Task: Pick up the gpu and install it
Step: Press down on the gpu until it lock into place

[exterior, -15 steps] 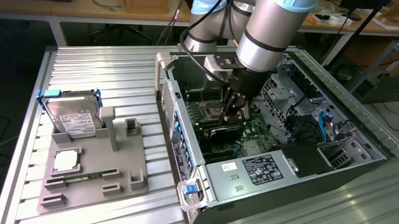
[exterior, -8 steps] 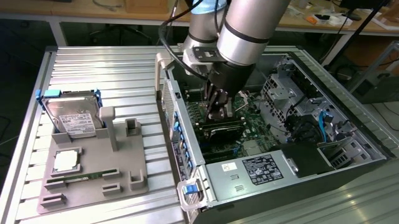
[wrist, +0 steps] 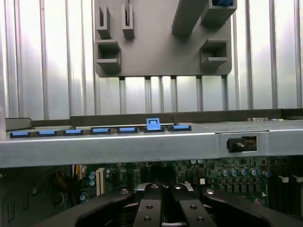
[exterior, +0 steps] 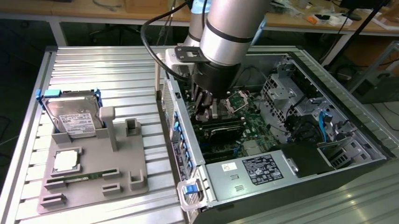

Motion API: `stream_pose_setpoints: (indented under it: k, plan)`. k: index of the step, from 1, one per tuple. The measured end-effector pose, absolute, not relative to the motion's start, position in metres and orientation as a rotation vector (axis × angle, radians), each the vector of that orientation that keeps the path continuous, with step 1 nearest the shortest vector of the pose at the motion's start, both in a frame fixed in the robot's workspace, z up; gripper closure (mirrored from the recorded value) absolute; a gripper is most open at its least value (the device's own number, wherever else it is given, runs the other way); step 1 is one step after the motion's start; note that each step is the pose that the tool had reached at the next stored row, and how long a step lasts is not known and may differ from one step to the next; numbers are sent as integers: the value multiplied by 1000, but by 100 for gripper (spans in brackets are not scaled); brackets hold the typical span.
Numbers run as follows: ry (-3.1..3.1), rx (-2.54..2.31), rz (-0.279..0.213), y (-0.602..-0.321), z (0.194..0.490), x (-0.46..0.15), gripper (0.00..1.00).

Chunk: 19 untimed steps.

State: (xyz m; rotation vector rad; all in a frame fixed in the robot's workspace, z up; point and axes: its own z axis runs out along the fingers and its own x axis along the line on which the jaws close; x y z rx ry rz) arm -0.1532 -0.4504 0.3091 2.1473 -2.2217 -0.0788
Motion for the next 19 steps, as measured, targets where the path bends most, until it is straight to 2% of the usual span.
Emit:
stream_pose_setpoints:
  k: [19]
  plan:
    - [-2221,2147,-78,-450,307,-164,89]
